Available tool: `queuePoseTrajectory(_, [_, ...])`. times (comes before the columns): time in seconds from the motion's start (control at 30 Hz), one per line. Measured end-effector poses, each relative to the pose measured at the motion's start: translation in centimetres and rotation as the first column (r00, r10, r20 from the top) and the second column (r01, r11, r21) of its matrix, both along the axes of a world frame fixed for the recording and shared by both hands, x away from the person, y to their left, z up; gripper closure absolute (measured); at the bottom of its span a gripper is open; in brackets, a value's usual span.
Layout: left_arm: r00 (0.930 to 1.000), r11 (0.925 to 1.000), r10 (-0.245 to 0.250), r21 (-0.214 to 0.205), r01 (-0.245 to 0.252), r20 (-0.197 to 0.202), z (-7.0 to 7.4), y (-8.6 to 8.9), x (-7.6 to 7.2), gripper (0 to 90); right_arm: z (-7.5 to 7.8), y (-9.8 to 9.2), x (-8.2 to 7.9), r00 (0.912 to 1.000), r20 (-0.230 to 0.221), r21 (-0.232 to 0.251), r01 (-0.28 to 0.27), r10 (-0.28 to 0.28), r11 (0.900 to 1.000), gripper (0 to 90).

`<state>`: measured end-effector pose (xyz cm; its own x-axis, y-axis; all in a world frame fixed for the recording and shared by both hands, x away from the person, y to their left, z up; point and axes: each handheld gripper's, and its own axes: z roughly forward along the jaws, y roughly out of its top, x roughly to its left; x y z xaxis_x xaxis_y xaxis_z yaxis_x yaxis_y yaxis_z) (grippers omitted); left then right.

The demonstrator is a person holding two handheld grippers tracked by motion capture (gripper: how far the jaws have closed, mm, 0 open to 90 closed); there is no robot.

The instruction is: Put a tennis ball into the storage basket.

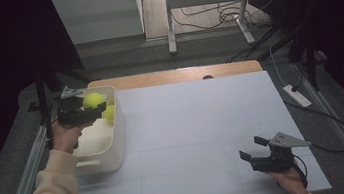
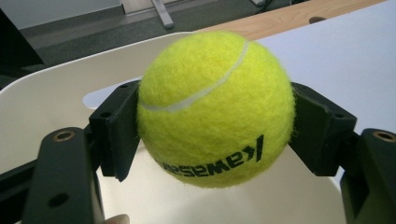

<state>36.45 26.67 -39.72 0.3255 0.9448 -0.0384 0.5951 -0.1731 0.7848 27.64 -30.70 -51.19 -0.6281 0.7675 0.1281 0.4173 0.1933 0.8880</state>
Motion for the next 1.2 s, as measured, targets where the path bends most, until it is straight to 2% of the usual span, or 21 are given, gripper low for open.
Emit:
queuePoseTrajectory(0.17, [0.9997, 0.9999, 0.012, 0.005, -0.012, -0.023, -0.4, 0.2, 0.5, 26.0, 0.0, 0.0, 0.0, 1.0000, -0.002, 0.001, 0.000, 0.000, 1.0000, 15.7])
queuePoseTrajectory(0.4, [0.9994, 0.9999, 0.015, 0.004, -0.015, -0.030, -0.4, 0.3, 0.6, 25.9, 0.0, -0.1, 0.0, 1.0000, -0.002, 0.001, -0.001, 0.001, 1.0000, 15.6])
queuePoseTrajectory(0.57, [0.9991, 0.9999, 0.015, -0.004, -0.015, -0.039, -0.5, 0.4, 0.6, 25.2, 0.0, 0.0, 0.0, 1.0000, -0.001, 0.000, -0.001, 0.001, 1.0000, 15.6])
queuePoseTrajectory(0.6, [0.9990, 0.9997, 0.017, -0.016, -0.017, -0.040, -0.5, 0.5, 0.6, 23.8, 0.0, 0.0, 0.0, 1.0000, -0.001, 0.000, 0.000, 0.000, 1.0000, 15.6])
queuePoseTrajectory(0.73, [0.9994, 0.9991, 0.030, -0.029, -0.031, -0.019, -0.1, 0.6, 0.3, 16.8, 0.0, 0.0, 0.0, 1.0000, -0.002, 0.000, 0.000, 0.000, 1.0000, 15.6])
queuePoseTrajectory(0.83, [0.9998, 0.9989, 0.021, -0.042, -0.021, -0.008, 0.1, 0.6, 0.0, 13.1, 0.0, 0.0, 0.0, 1.0000, -0.002, 0.001, -0.001, 0.001, 1.0000, 15.6])
queuePoseTrajectory(1.2, [0.9985, 0.9966, -0.038, -0.071, 0.041, 0.041, 0.6, 0.0, -0.9, 10.9, 0.0, 0.0, 0.0, 1.0000, -0.001, 0.002, -0.001, 0.001, 1.0000, 15.6])
